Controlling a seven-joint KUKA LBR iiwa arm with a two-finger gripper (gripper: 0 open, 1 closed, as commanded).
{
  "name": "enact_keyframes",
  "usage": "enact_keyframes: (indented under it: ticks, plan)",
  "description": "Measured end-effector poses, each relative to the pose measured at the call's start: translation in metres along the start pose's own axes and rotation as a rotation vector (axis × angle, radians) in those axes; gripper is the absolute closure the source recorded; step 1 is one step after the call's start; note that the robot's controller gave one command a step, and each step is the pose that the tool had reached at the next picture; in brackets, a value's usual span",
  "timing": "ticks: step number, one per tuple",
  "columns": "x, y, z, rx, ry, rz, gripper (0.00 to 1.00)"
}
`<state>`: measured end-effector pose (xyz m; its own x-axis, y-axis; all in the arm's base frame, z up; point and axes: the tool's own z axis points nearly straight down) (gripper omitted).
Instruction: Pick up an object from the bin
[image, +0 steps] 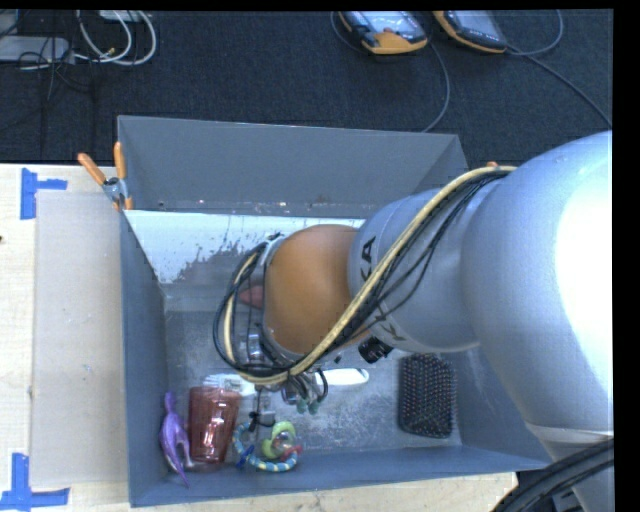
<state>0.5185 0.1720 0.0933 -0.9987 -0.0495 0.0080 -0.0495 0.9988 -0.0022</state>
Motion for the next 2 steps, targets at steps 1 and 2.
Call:
enact_keyframes:
  ticks: [1, 2]
  plan:
    - [-0.021, -0.013, -0.004, -0.002, 0.000, 0.108, 0.00]
    - [0.015, -0.011, 0.014, 0.000, 0.000, 0.170, 0.00]
